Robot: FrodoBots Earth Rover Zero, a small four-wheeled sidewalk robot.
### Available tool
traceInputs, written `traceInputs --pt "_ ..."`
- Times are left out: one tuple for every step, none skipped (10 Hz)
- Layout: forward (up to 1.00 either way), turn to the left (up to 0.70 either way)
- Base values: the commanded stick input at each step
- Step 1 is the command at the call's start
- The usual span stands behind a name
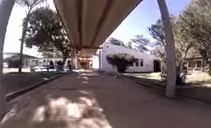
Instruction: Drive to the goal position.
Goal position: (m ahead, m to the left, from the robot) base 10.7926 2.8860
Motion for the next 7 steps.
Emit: traceInputs --pt "0.7 0.06" --pt "0.7 0.23" --pt "0.7 0.35" --pt "0.7 0.35" --pt "0.7 0.35" --pt "0.7 0.35" --pt "0.7 0.35"
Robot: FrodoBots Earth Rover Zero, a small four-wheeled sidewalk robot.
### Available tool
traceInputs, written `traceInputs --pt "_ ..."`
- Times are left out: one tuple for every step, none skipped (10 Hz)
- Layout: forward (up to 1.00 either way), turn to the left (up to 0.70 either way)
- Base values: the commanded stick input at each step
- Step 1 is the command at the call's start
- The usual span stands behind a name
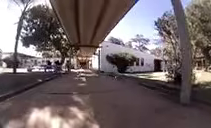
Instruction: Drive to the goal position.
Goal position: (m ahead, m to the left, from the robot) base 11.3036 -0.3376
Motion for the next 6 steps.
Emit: traceInputs --pt "0.7 0.35" --pt "0.7 0.35" --pt "0.7 0.35" --pt "0.7 0.35" --pt "0.7 0.35" --pt "0.7 0.0"
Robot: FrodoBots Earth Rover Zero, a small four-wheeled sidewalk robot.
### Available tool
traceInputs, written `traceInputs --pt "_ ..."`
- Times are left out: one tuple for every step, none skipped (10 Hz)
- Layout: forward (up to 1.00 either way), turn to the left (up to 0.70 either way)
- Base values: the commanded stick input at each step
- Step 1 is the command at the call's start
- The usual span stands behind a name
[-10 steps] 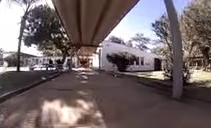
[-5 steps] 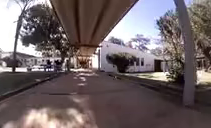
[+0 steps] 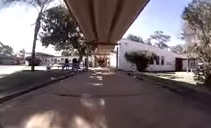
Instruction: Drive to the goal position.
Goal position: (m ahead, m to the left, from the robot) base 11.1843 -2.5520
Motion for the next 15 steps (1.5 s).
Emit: traceInputs --pt "0.7 0.0" --pt "0.7 0.0" --pt "0.7 0.0" --pt "0.7 0.0" --pt "0.7 0.0" --pt "0.7 0.0" --pt "0.7 0.0" --pt "0.7 0.0" --pt "0.7 -0.15" --pt "0.7 -0.32" --pt "0.7 -0.35" --pt "0.7 -0.35" --pt "0.7 -0.21" --pt "0.7 -0.05" --pt "0.7 0.0"
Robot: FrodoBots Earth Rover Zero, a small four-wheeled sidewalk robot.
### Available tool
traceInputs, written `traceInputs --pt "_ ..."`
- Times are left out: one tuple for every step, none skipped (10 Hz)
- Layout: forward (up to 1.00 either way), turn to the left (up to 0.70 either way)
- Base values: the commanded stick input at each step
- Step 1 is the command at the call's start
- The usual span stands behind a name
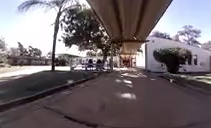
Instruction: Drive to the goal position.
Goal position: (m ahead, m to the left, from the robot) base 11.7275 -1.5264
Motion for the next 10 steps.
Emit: traceInputs --pt "0.7 0.0" --pt "0.7 0.0" --pt "0.7 0.0" --pt "0.7 0.0" --pt "0.7 0.0" --pt "0.7 0.0" --pt "0.7 0.0" --pt "0.7 0.0" --pt "0.7 0.0" --pt "0.7 0.0"
